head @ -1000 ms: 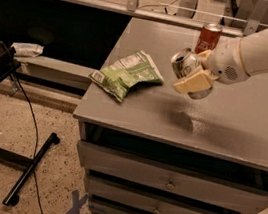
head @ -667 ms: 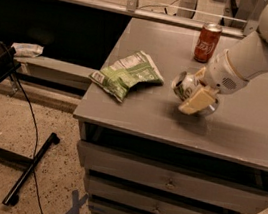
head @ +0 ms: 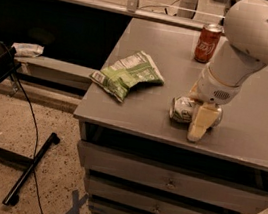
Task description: Knock 7up can over
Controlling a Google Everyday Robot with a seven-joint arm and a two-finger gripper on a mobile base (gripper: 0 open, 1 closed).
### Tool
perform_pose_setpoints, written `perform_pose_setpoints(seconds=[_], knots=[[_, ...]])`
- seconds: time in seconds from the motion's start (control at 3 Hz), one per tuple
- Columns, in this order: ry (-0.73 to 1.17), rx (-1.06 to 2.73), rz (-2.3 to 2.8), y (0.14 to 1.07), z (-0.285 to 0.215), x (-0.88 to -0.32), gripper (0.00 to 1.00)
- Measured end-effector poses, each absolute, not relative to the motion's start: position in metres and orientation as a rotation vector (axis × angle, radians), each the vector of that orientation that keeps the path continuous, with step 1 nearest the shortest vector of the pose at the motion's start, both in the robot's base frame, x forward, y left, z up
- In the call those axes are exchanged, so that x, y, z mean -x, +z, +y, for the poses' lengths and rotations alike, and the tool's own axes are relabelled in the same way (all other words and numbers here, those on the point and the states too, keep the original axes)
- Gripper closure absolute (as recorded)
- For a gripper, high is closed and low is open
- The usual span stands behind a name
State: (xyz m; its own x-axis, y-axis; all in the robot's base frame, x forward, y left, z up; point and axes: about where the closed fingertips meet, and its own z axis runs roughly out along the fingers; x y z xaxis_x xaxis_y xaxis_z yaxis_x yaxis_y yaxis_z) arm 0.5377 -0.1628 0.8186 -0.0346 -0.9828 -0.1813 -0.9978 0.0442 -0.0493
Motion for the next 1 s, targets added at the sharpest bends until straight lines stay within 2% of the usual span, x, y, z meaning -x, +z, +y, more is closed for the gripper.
perform_pose_setpoints(seconds=[0.33,0.67,1.0], knots=[[0.135,2.06,2.143,0.821,-0.163,-0.538,0.0],[0.135,2.06,2.143,0.821,-0.163,-0.538,0.0],[0.301,1.928,2.102,0.798,-0.202,-0.543,0.0]])
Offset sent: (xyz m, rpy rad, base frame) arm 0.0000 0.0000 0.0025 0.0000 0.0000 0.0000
